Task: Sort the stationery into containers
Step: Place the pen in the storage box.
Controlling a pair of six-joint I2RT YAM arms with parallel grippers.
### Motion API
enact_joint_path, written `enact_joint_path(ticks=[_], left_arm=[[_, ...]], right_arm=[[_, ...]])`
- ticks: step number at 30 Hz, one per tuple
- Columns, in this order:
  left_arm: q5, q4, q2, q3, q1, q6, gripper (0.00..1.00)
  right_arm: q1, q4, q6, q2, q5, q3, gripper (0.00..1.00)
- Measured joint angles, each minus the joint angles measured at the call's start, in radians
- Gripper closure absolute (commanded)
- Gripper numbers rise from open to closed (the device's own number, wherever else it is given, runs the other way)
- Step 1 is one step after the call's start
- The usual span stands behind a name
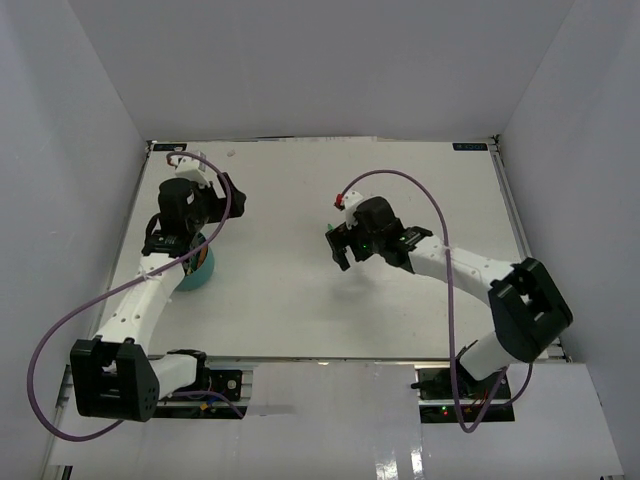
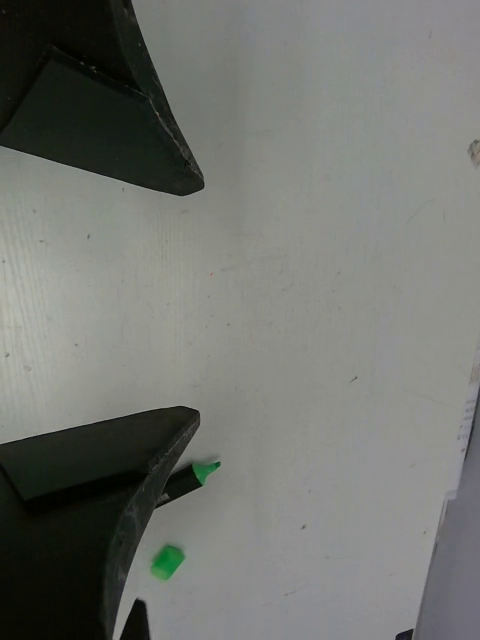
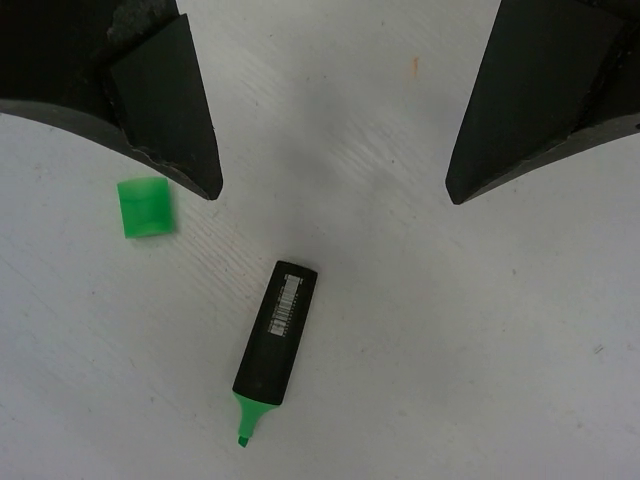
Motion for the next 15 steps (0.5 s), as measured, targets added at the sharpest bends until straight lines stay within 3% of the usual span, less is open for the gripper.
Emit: enact_joint_path(ticks=[2, 7, 15], left_arm=[[0.022, -0.004, 0.0, -0.003, -0.014, 0.002, 0.02], [0.053, -0.005, 0.0, -0.01, -0.042, -0.001, 0.02], [0.081, -0.015, 0.0, -0.014, -0.072, -0.01, 0.02]], right_arm=[[0.017, -0.01, 0.013, 0.077, 0.039, 0.048, 0.01], [0.025, -0.019, 0.043, 0.228, 0.121, 0.131, 0.14], [0.024, -0.021, 0.074, 0.38, 0.143, 0.216, 0.3]])
